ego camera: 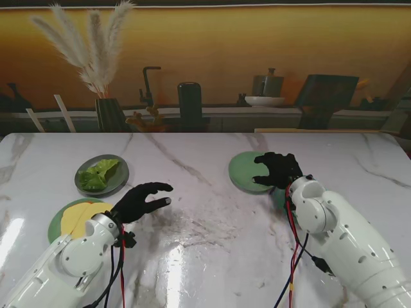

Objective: Prepare sandwich (Bread, lettuce, and egg)

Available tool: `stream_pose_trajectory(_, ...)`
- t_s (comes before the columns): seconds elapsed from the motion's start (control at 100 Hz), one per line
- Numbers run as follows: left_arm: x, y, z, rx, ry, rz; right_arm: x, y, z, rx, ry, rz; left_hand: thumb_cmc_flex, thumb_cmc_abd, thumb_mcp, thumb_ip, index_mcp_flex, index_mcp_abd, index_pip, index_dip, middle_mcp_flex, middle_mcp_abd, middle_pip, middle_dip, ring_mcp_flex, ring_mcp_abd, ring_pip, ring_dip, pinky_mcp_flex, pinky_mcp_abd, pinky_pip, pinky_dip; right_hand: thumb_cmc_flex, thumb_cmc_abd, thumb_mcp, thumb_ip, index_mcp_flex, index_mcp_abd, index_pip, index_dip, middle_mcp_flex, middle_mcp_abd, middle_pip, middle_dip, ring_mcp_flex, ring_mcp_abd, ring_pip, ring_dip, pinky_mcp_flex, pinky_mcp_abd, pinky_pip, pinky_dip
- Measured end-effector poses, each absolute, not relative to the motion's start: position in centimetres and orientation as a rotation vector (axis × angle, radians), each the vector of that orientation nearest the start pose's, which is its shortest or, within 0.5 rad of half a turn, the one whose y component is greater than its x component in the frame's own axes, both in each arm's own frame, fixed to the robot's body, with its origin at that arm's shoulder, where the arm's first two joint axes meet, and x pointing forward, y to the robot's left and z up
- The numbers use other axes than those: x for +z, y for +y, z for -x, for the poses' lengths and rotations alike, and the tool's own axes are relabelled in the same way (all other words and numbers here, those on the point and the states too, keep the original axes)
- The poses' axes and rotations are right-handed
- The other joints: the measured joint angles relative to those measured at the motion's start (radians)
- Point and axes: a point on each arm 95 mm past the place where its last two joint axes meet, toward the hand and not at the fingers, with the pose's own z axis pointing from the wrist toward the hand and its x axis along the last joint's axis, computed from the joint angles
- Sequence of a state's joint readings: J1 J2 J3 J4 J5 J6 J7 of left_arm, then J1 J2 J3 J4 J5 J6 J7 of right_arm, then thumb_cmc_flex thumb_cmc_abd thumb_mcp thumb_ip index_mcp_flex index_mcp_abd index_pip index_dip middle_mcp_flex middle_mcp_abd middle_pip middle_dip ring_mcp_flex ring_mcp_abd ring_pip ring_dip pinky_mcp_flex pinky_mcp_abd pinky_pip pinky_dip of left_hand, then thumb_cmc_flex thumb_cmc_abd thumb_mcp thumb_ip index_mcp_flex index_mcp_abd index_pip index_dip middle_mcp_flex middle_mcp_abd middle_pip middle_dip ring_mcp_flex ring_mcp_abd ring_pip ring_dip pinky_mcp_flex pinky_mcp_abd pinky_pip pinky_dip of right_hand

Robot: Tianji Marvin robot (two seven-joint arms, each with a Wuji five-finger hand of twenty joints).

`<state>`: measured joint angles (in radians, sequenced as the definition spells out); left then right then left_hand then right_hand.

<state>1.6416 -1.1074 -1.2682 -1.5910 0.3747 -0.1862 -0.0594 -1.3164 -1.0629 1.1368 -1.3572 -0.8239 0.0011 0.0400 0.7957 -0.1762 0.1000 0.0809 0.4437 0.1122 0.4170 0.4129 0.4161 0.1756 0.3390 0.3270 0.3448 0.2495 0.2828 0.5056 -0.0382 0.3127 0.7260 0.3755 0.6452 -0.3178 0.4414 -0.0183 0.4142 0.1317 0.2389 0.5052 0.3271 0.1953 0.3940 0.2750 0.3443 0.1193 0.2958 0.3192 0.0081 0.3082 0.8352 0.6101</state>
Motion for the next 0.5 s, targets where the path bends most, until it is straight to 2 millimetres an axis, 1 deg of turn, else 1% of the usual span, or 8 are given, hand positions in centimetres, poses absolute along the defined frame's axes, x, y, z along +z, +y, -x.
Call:
stream_pose_trajectory(0.14,-34.2,0.4,-38.0,-1.945,1.26,1.777,-32.2,-4.3,-48.6,1.352,1.504,-1.339,0.0,0.0,0.0,0.0,0.0,0.0,0.0,0.0,0.0,0.0,0.0,0.0,0.0,0.0,0.0,0.0,-0.002,0.0,-0.001,0.0,0.0,-0.012,0.0,0.0,-0.017,-0.004,-0.006,-0.006,-0.016,-0.002,0.0,-0.004,-0.04,-0.004,-0.014,0.0,-0.03,0.0,0.0,0.0)
stream_pose_trajectory(0.22,-34.1,0.4,-38.1,-1.94,1.26,1.78,-32.5,-4.7,-49.6,1.308,1.516,-1.344,0.0,0.0,0.0,0.0,0.0,0.0,-0.001,0.0,0.0,0.0,0.0,0.0,0.0,0.0,0.0,0.0,-0.002,0.0,-0.009,0.0,0.0,-0.022,0.0,0.0,-0.027,-0.008,-0.015,-0.01,-0.05,-0.007,0.007,-0.004,-0.06,-0.013,-0.005,0.0,-0.052,0.0,-0.001,0.0)
stream_pose_trajectory(0.25,-34.1,0.4,-38.1,-1.938,1.261,1.781,-32.6,-4.9,-49.9,1.291,1.511,-1.354,0.0,0.0,0.0,0.0,0.0,0.0,-0.001,0.0,0.0,0.0,0.0,0.0,0.0,0.0,0.0,0.0,-0.002,0.0,-0.01,0.0,0.0,-0.024,0.0,0.0,-0.04,-0.007,-0.022,-0.015,-0.06,-0.007,0.006,-0.009,-0.068,-0.014,-0.001,0.0,-0.062,0.0,-0.001,0.0)
stream_pose_trajectory(0.26,-34.1,0.4,-38.1,-1.938,1.262,1.781,-32.6,-5.0,-50.0,1.285,1.508,-1.359,0.0,0.0,0.0,0.0,0.0,0.0,-0.001,0.0,0.0,0.0,0.0,0.0,0.0,0.0,0.0,0.0,-0.002,0.0,-0.01,0.0,0.0,-0.024,0.0,0.0,-0.045,-0.005,-0.024,-0.015,-0.064,-0.007,-0.009,-0.01,-0.072,-0.014,-0.017,0.0,-0.064,0.0,-0.001,0.0)
stream_pose_trajectory(0.28,-34.1,0.4,-38.1,-1.937,1.263,1.78,-32.7,-5.1,-50.2,1.274,1.5,-1.371,0.0,0.0,0.0,0.0,0.0,0.0,-0.001,0.0,0.0,0.0,0.0,0.0,0.0,0.0,0.0,0.0,-0.002,0.0,-0.01,0.0,0.0,-0.024,0.0,0.0,-0.049,0.003,-0.029,-0.016,-0.064,-0.007,-0.009,-0.01,-0.072,-0.014,-0.001,0.0,-0.068,-0.001,-0.001,0.0)
stream_pose_trajectory(0.36,-34.1,0.4,-38.2,-1.933,1.272,1.777,-33.1,-5.6,-50.9,1.248,1.455,-1.436,0.0,0.0,0.0,0.0,0.0,0.0,-0.001,0.0,0.0,0.0,0.0,0.0,0.0,0.0,0.0,0.0,-0.002,0.0,-0.011,0.0,0.0,-0.024,0.0,0.0,-0.073,0.006,-0.042,-0.025,-0.088,-0.007,-0.013,-0.011,-0.102,-0.015,-0.019,0.0,-0.09,-0.001,-0.001,0.0)
stream_pose_trajectory(0.39,-34.1,0.4,-38.2,-1.93,1.276,1.775,-33.3,-5.7,-51.2,1.244,1.442,-1.456,0.0,0.0,0.0,0.0,0.0,0.0,-0.001,0.0,0.0,0.0,0.0,0.0,0.0,0.0,0.0,0.0,-0.002,0.0,-0.011,0.0,0.0,-0.025,0.0,0.0,-0.083,0.018,-0.05,-0.026,-0.103,-0.007,-0.003,-0.011,-0.112,-0.015,-0.012,0.0,-0.091,-0.001,-0.002,0.0)
stream_pose_trajectory(0.5,-34.0,0.4,-38.3,-1.924,1.287,1.768,-34.1,-6.0,-52.2,1.206,1.449,-1.471,0.0,0.0,0.0,0.0,0.0,0.0,-0.001,0.0,0.0,0.0,0.0,0.0,0.0,0.0,0.0,0.0,-0.002,0.0,-0.011,0.0,0.0,-0.038,0.0,0.0,-0.097,0.016,-0.078,-0.045,-0.125,-0.007,-0.022,-0.025,-0.125,-0.016,-0.017,0.0,-0.105,-0.001,-0.009,0.001)
